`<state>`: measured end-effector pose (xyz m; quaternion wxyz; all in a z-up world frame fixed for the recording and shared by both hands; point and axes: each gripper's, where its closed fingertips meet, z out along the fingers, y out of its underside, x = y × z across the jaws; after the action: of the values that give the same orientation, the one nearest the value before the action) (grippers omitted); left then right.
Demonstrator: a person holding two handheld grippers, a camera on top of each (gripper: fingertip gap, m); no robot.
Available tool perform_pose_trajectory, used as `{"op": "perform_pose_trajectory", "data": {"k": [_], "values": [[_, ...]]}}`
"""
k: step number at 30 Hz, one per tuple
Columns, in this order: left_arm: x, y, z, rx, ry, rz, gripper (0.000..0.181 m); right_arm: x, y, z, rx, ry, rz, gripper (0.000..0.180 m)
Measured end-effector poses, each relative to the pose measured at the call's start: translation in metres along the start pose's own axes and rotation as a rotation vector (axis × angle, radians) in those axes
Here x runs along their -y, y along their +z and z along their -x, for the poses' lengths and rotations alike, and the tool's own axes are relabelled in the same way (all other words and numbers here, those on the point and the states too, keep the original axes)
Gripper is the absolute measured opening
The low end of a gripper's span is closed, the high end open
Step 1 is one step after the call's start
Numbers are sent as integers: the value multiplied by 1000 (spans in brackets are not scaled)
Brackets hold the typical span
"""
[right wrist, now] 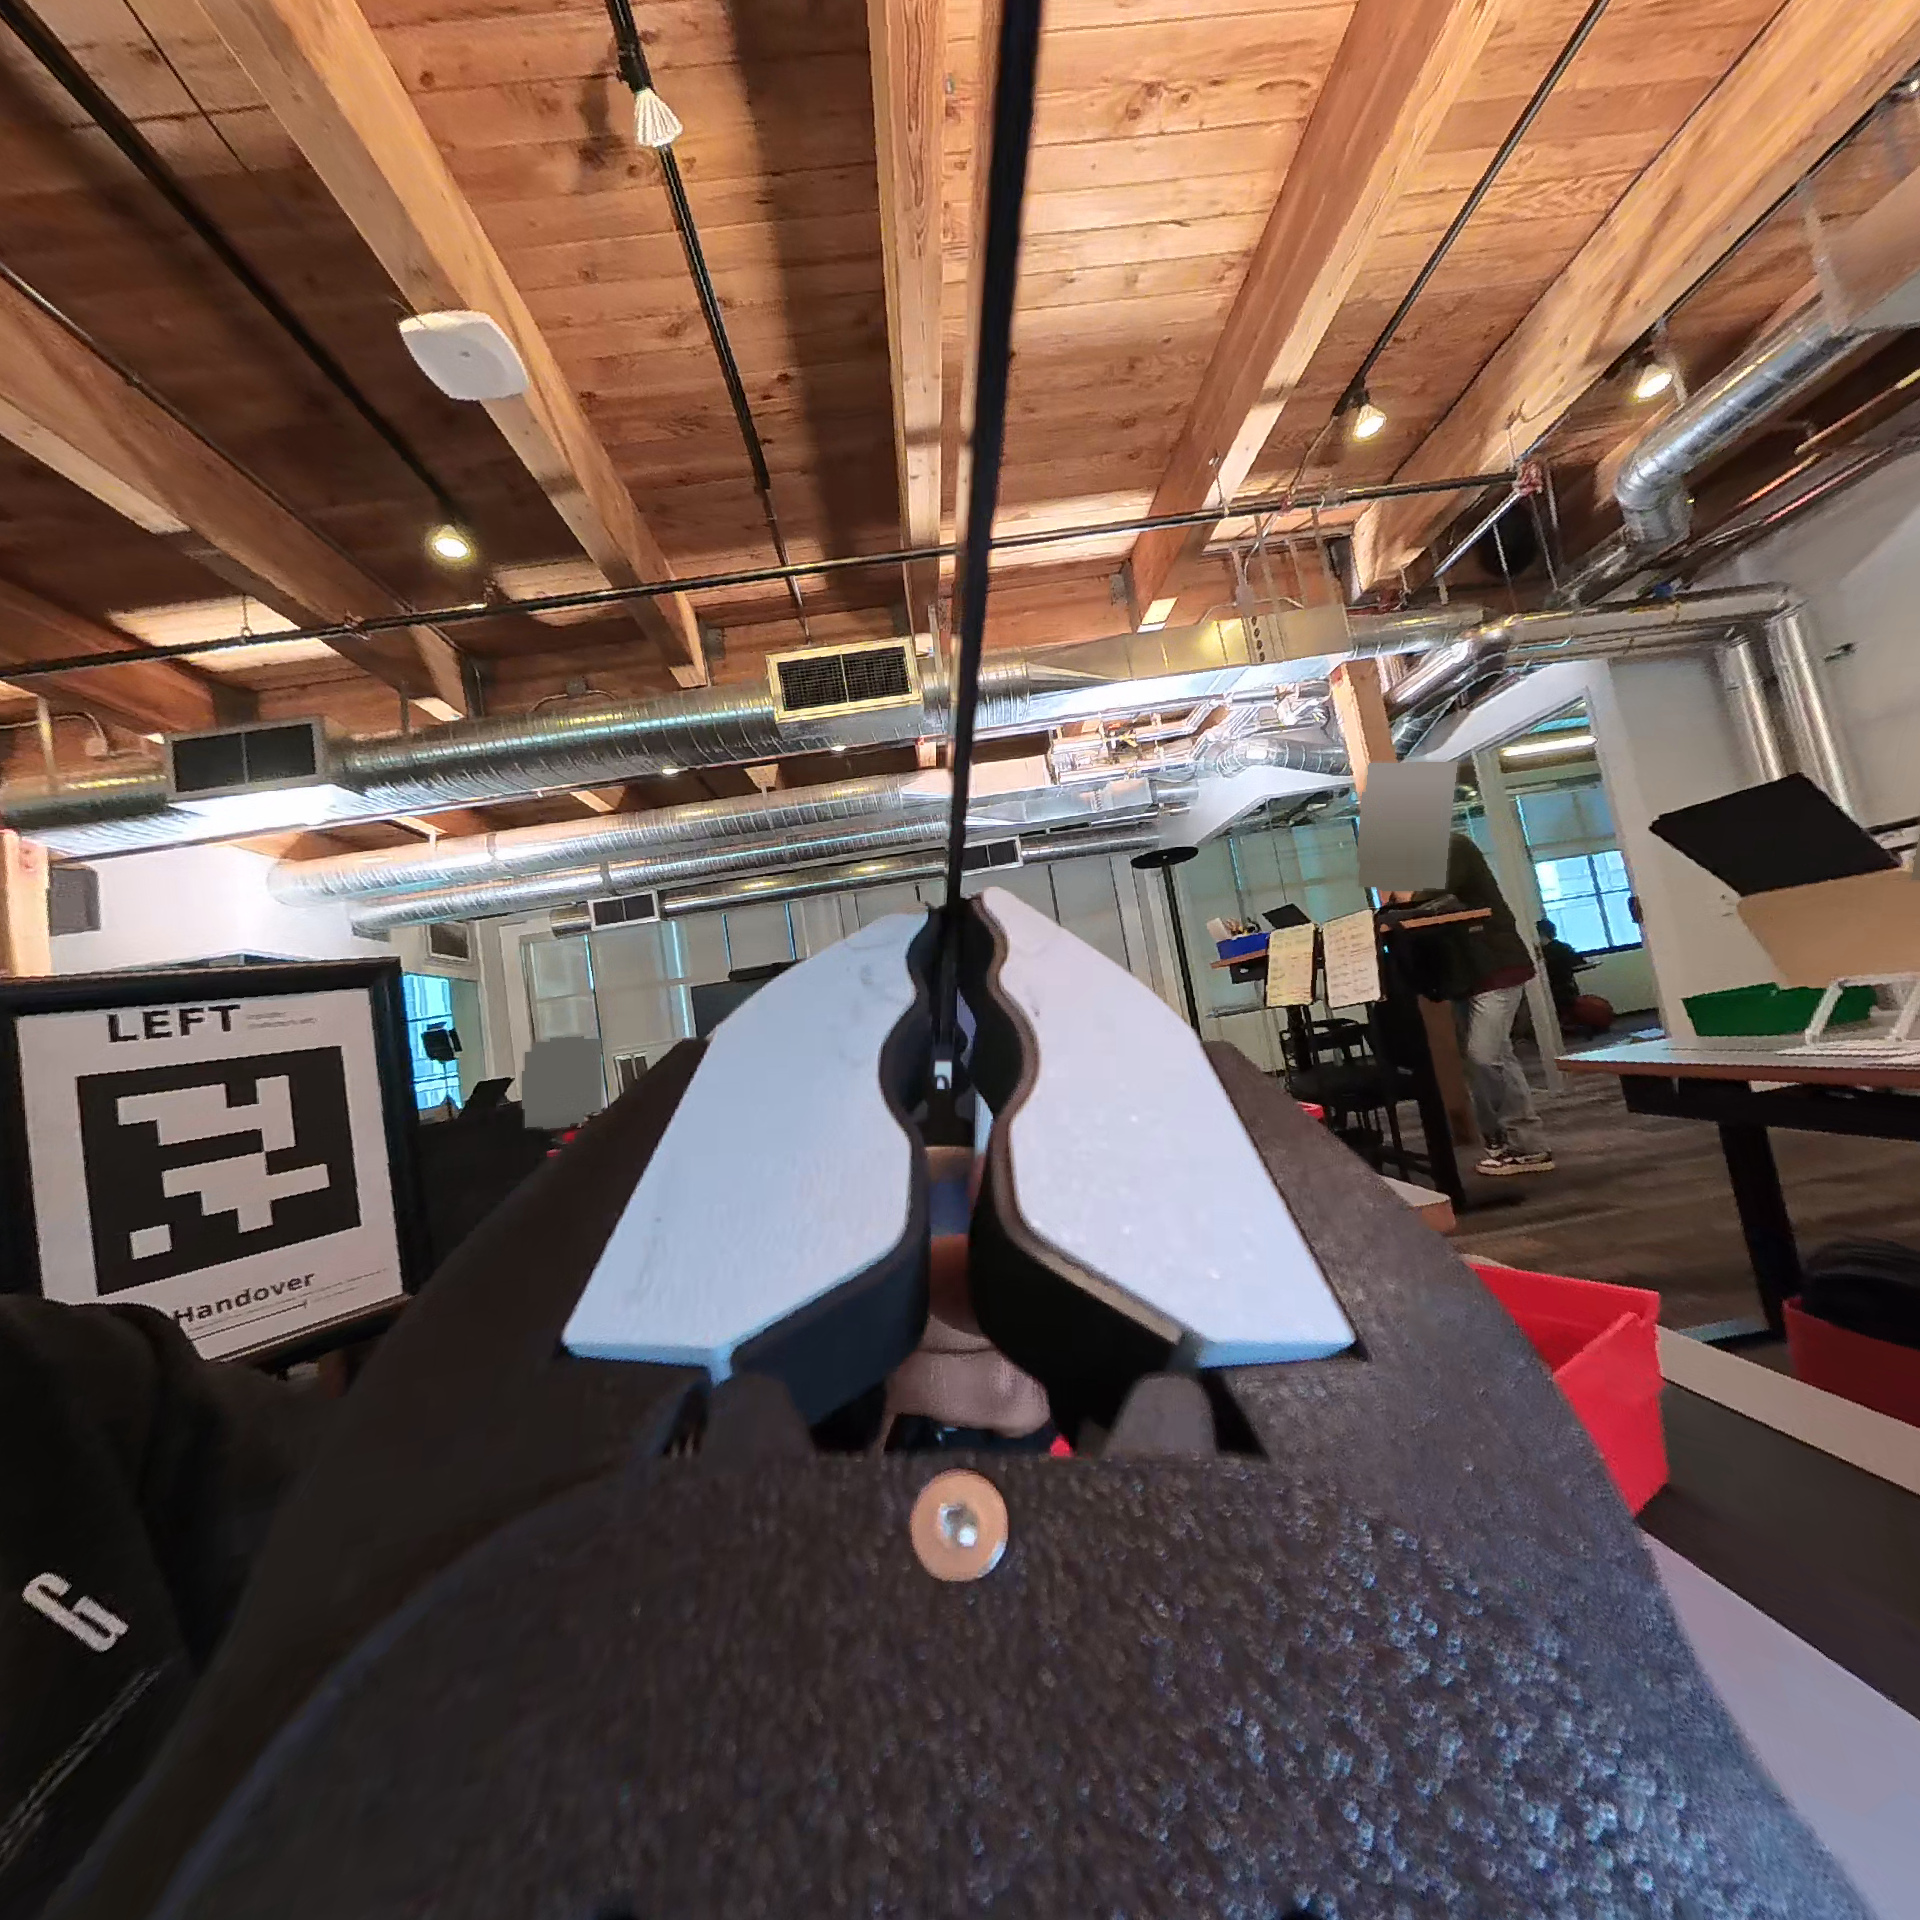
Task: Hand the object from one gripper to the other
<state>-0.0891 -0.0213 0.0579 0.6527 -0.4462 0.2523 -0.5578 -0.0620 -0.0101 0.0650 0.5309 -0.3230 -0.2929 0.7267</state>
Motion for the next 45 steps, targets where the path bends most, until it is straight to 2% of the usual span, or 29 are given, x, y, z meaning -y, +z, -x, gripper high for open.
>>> {"op": "perform_pose_trajectory", "data": {"k": [1, 3, 5, 8, 10, 13, 15, 19, 22, 24, 28, 34, 37, 41, 43, 45], "values": [[4, -1, -2, -12, -1, -57, 1, 0, 1, 1, -1, 1, -5, 2], [7, -1, -3, -14, 2, -142, 16, 2, 0, 2, -8, 7, -37, 2], [-4, 6, -5, -12, 9, -135, 21, -3, 2, 3, -6, 13, -20, 2], [-6, 10, -6, 26, 38, -182, 16, -16, 6, 3, -7, 18, 28, 2], [-4, 6, -1, 45, 23, -195, 2, -21, 8, 2, -20, 31, 45, 2], [-1, 3, 2, 40, -28, -209, 2, -20, 8, -2, -35, 48, 38, 3], [7, -3, 4, 40, -46, -262, 1, -7, 3, -6, -59, 50, -42, 5], [5, -4, 9, 60, -38, -230, 1, 0, -2, -10, -61, 50, -62, 2], [7, -5, 9, 61, -42, -270, 2, -3, -1, -8, -52, 57, -55, 2], [3, -2, 8, 59, -43, -263, 13, -8, 1, -7, -58, 41, -49, 2], [-11, 9, 3, 76, 14, -193, 5, -18, 4, -3, -47, 33, -29, 2], [-9, 7, 3, 65, 3, -113, 3, -13, 3, -5, -58, 23, -26, 6], [-9, 7, 4, 60, -7, -70, 3, -8, 1, -4, -48, 16, -29, 2], [-6, 7, 3, 71, 15, -117, 2, -9, 1, -3, -48, 39, -72, 1], [-10, 10, 2, 80, 16, -133, 10, -15, 2, -1, -44, 36, -80, 2], [-15, 13, 1, 77, 26, -118, 6, -16, 2, -2, -41, 55, -109, 2]]}}
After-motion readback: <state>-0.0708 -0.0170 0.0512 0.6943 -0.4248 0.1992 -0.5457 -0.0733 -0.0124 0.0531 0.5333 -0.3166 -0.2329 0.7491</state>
